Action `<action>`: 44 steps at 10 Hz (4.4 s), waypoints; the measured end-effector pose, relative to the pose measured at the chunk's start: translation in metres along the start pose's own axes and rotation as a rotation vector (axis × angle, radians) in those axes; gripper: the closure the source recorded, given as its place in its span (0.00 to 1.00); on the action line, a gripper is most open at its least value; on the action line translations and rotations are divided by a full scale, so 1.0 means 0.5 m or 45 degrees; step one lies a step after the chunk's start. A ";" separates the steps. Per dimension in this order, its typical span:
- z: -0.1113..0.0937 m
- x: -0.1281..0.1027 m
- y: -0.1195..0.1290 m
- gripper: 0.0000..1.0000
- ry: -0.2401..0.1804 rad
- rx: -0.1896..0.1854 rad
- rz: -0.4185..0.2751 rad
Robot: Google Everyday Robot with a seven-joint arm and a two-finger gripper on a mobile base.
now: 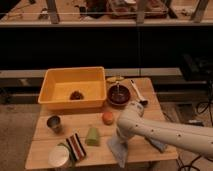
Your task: Wipe table surface with towel
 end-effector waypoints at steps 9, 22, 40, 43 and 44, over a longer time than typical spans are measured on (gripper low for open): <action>0.006 0.047 0.244 0.90 0.035 -0.078 0.288; 0.004 0.055 0.238 0.90 0.043 -0.078 0.275; -0.060 0.092 -0.061 0.90 0.028 0.036 -0.112; -0.061 0.033 -0.064 0.90 0.012 0.068 -0.162; -0.066 0.003 -0.051 0.90 0.002 0.065 -0.162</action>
